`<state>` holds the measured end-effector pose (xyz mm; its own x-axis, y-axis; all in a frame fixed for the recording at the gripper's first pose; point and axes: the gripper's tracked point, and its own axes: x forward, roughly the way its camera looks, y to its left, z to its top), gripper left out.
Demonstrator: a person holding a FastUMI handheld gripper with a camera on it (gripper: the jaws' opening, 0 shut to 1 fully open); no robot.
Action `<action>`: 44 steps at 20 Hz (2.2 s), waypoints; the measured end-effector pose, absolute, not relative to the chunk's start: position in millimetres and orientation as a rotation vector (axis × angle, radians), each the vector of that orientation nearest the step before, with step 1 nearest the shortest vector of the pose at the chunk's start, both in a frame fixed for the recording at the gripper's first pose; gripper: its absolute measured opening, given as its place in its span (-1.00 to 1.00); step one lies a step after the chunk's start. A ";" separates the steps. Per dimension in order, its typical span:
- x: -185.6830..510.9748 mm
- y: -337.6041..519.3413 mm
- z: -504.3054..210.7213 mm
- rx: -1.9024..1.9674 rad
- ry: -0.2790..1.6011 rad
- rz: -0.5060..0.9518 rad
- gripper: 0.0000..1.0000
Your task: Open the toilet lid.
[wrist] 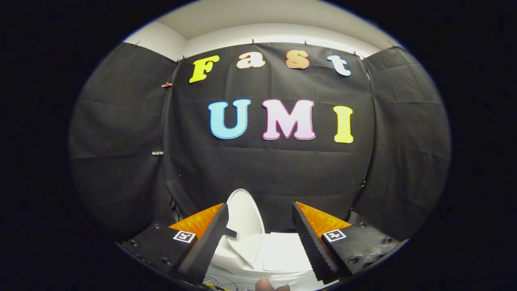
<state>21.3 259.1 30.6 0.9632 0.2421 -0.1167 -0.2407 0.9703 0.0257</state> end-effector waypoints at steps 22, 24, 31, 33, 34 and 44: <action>-55.3 32.9 46.3 0.050 0.013 0.074 1.00; -58.1 34.7 47.4 0.045 0.015 0.090 1.00; -54.2 33.4 44.6 0.005 -0.015 0.040 0.98; -54.8 41.2 39.3 0.001 -0.011 0.050 0.98; -54.3 43.2 36.0 -0.006 -0.005 0.050 0.98; -46.2 49.5 8.0 0.002 0.030 0.041 0.97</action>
